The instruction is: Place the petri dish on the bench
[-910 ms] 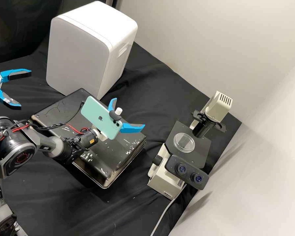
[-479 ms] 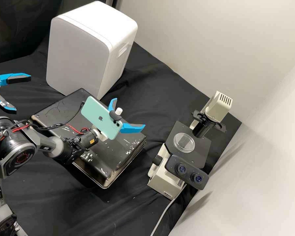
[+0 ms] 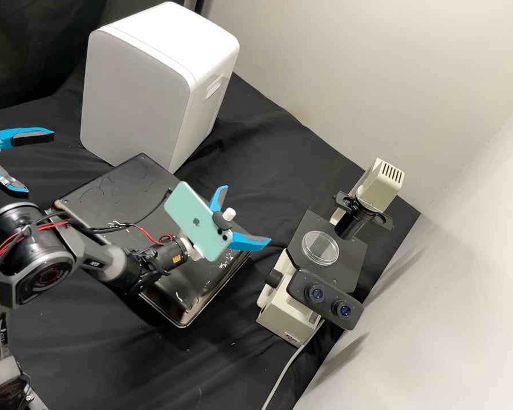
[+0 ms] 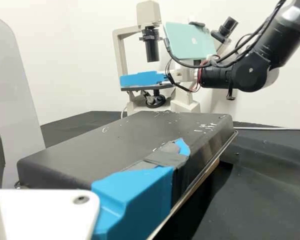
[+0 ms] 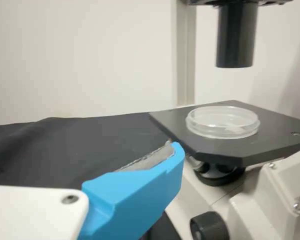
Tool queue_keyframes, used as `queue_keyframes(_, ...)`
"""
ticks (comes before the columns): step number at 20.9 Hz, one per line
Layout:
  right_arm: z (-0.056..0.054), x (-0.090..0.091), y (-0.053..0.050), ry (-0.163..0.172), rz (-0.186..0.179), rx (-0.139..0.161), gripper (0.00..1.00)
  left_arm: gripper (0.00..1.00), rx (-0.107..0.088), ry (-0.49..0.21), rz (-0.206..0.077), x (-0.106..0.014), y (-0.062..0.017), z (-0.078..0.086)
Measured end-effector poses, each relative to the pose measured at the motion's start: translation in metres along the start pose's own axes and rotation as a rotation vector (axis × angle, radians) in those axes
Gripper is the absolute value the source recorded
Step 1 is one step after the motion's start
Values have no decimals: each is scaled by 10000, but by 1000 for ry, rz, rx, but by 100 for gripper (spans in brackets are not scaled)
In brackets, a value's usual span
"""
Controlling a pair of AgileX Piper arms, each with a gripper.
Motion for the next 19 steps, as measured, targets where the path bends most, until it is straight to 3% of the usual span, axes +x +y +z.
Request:
queue_keyframes(5, 120, 155, 176, -19, 58, 7, 100, 100, 0, -2, 0, 1, 0, 3)
queue_keyframes(12, 209, 269, 317, -44, 95, 5, 100, 100, 1, -9, -2, 5, -2, 14)
queue_keyframes(16, 283, 379, 285, -60, 86, 6, 100, 100, 1, -13, -2, 7, -3, 20)
queue_keyframes(19, 380, 510, 237, -92, 63, -4, 100, 100, 1, -16, -3, 9, -4, 25)
